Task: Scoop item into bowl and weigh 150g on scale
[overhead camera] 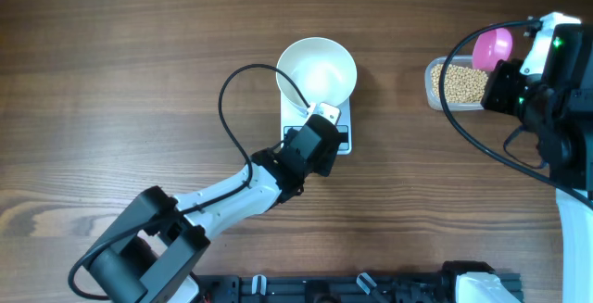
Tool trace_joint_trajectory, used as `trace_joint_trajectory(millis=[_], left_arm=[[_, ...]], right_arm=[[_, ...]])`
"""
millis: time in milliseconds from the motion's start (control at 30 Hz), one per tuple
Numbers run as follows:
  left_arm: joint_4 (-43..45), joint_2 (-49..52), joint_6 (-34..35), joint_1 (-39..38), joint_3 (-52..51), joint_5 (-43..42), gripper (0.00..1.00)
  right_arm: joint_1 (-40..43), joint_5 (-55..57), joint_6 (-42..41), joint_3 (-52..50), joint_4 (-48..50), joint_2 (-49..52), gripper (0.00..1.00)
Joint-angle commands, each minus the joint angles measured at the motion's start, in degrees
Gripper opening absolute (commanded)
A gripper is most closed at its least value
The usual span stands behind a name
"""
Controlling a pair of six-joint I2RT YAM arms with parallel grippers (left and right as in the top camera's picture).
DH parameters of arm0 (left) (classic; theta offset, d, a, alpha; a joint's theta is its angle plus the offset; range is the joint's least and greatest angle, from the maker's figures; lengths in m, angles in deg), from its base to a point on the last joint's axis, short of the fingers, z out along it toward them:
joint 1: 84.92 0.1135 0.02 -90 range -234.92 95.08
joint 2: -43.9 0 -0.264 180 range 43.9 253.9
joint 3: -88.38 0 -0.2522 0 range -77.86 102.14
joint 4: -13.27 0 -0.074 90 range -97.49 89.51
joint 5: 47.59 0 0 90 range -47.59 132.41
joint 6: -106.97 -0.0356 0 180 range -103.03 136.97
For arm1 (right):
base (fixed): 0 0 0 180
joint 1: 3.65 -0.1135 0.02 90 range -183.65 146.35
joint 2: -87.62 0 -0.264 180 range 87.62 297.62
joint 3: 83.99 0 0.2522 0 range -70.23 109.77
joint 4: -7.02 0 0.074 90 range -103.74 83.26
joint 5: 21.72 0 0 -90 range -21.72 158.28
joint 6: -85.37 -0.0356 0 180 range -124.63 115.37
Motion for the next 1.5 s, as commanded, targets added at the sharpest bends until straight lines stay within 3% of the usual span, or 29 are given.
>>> trace_joint_trajectory(millis=[0, 1467], left_arm=[[0.61, 1.44, -0.72, -0.31, 0.04, 0.79, 0.04], [6.64, 5.25, -0.46, -0.2, 0.07, 4.37, 0.04]], right_arm=[[0.17, -0.74, 1.2, 1.29, -0.46, -0.63, 0.04], [0.17, -1.64, 2.6, 1.29, -2.71, -0.63, 0.04]])
